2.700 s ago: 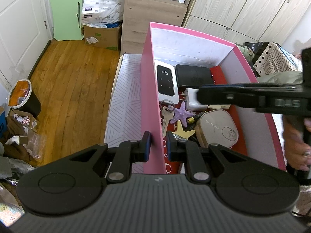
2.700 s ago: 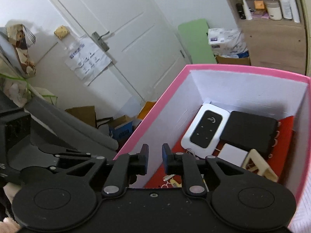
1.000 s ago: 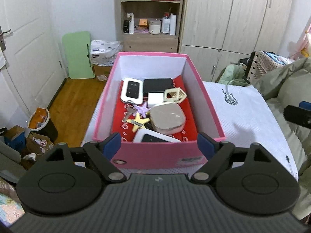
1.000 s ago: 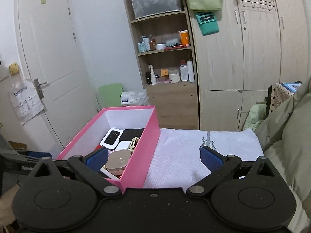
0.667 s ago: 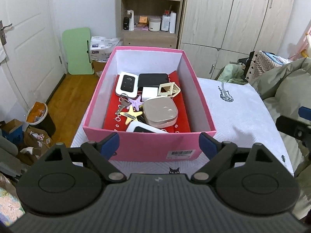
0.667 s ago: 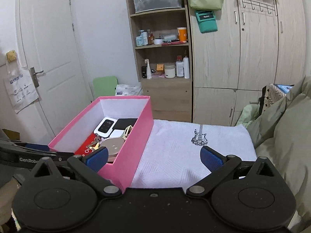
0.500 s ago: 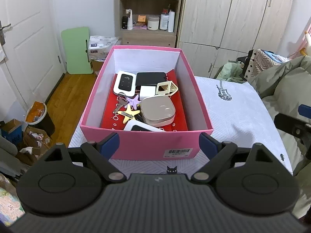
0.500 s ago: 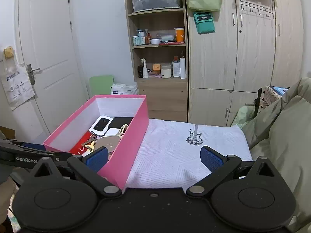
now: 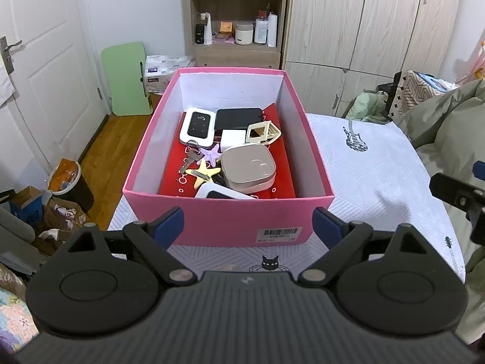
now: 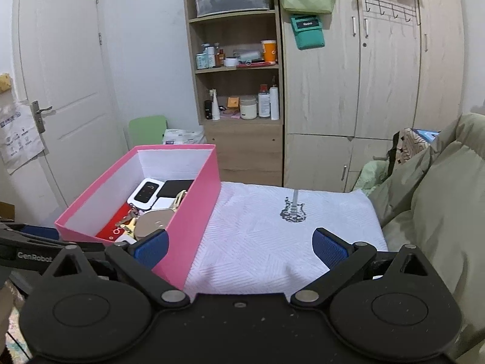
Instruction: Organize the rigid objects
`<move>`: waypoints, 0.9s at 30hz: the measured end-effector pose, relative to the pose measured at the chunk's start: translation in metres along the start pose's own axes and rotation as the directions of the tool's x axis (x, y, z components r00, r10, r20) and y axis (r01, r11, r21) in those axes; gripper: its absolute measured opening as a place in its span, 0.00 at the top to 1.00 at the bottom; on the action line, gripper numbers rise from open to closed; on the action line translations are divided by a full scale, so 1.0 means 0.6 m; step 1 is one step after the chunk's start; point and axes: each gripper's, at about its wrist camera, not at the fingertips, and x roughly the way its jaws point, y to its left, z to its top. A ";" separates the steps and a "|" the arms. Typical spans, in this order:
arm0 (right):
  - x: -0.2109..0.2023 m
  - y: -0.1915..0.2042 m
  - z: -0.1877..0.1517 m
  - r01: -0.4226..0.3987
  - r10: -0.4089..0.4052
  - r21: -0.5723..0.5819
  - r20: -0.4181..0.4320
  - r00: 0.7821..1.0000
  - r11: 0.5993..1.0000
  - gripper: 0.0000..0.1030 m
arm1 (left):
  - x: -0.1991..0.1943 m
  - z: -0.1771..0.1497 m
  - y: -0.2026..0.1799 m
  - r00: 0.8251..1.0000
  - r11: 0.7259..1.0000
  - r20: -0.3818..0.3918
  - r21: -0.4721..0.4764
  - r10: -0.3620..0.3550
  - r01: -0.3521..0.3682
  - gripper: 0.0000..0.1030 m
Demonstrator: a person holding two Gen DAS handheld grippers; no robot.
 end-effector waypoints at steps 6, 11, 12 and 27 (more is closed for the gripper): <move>-0.007 0.004 -0.013 0.027 -0.026 -0.029 0.032 0.999 0.999 0.01 | -0.005 -0.010 -0.010 0.999 0.999 0.031 0.013 0.037 -0.037 0.04; -0.010 -0.002 -0.016 0.023 -0.023 -0.015 0.030 0.999 1.000 0.01 | -0.009 -0.017 -0.013 0.998 0.999 0.048 0.006 0.050 -0.050 0.00; -0.010 -0.002 -0.018 0.027 -0.026 -0.016 0.030 0.999 1.000 0.01 | -0.009 -0.018 -0.014 0.997 0.998 0.051 0.008 0.056 -0.056 0.00; -0.007 -0.009 -0.028 0.047 -0.047 0.004 0.008 0.999 0.999 0.01 | -0.015 -0.025 -0.028 0.996 0.996 0.053 0.044 0.076 -0.078 0.00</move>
